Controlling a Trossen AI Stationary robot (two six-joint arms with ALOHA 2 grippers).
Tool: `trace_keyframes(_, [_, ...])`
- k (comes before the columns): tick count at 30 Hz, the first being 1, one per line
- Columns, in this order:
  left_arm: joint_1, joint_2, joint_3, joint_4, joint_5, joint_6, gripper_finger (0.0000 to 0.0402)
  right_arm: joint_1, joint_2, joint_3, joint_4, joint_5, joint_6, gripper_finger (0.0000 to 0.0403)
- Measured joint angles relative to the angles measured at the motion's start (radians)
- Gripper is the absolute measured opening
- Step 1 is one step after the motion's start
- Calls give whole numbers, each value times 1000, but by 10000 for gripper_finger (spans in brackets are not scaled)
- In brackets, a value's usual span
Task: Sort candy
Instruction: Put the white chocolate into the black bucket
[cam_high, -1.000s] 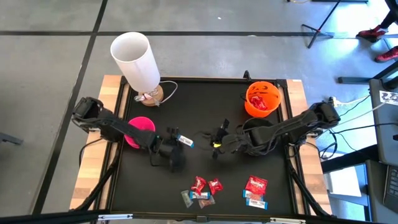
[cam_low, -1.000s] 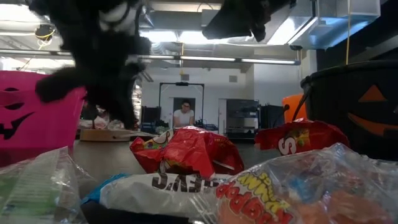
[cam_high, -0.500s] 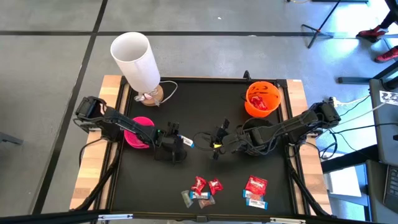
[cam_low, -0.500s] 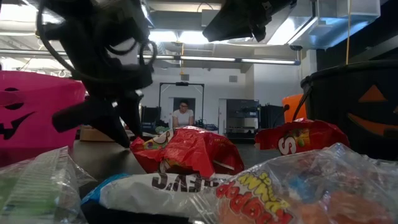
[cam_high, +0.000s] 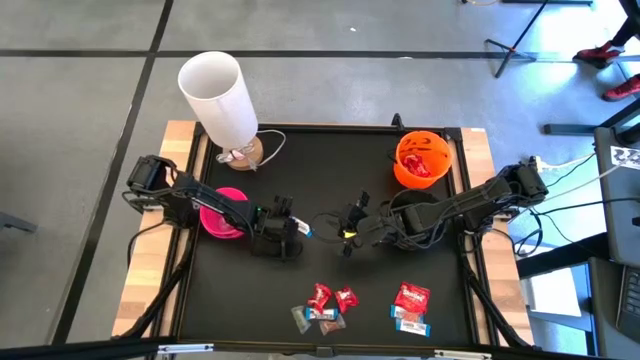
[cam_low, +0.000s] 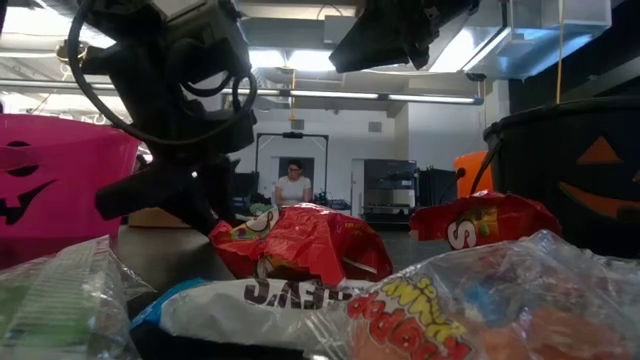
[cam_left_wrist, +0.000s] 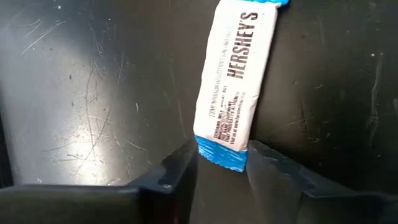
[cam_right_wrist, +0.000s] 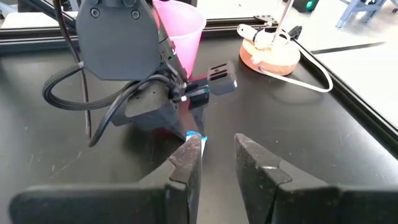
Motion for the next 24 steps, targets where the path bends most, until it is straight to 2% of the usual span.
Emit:
trace_keyframes(9, [0,4,-2,15,33,-69,9,1,0,0,0,-34,0,92])
trace_keyframes(16, [-33,5,10,10,-37,-88,1,1,1,0,0,-34,0,92])
trace_keyframes(24, [-98,8,117,-30,-131,-82,0,1,1,0,0,-54,0,92])
